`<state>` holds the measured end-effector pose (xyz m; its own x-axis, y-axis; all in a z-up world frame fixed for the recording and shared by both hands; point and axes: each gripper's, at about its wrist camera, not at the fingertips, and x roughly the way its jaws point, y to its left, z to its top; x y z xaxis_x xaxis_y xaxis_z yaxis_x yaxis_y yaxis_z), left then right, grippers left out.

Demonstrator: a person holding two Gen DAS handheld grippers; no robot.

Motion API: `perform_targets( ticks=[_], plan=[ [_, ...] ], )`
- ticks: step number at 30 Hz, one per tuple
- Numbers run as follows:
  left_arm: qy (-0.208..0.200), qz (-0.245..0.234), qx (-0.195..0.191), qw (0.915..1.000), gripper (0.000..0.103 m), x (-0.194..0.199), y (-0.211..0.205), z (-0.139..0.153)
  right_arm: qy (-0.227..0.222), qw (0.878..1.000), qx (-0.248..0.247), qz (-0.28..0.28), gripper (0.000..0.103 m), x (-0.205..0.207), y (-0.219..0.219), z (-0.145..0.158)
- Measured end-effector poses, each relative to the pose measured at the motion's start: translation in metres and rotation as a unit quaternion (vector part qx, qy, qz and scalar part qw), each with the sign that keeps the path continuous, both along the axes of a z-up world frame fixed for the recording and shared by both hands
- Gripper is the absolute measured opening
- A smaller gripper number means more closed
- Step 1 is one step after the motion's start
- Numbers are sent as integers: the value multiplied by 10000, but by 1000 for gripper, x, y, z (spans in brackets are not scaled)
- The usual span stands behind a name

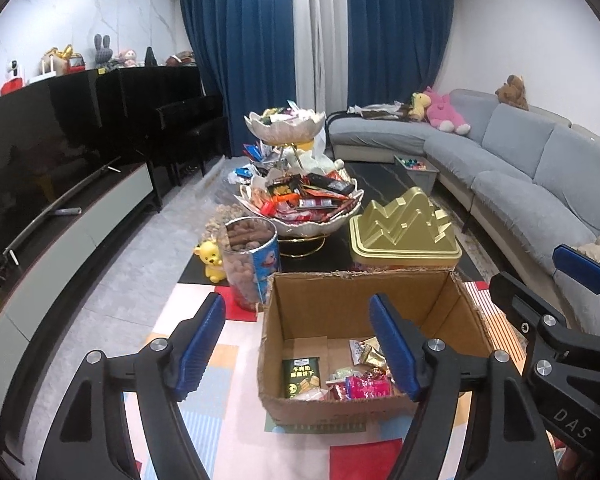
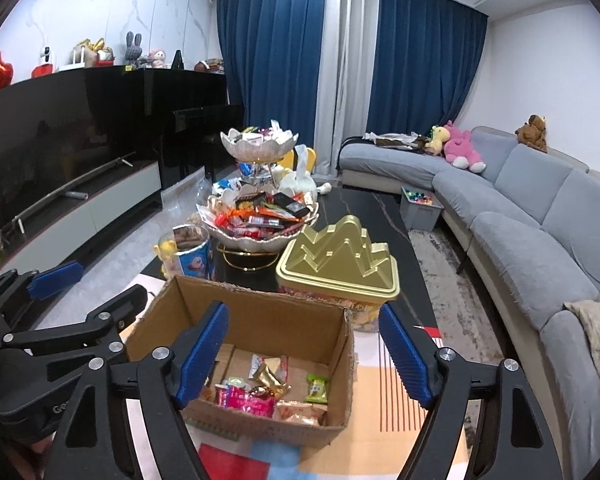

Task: Organize snacks

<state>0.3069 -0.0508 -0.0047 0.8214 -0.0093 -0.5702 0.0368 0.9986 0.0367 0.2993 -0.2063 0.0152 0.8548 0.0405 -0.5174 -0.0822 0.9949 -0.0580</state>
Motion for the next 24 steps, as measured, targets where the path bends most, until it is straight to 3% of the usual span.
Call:
perform_targets(
  ticks=[13, 24],
  plan=[
    [-139, 175, 49, 9997, 77, -45, 12, 20, -116, 9998, 118, -79, 80, -45, -4, 16],
    [-27, 101, 113, 9999, 77, -88, 15, 16, -61, 9998, 168, -112, 80, -93, -8, 17]
  ],
)
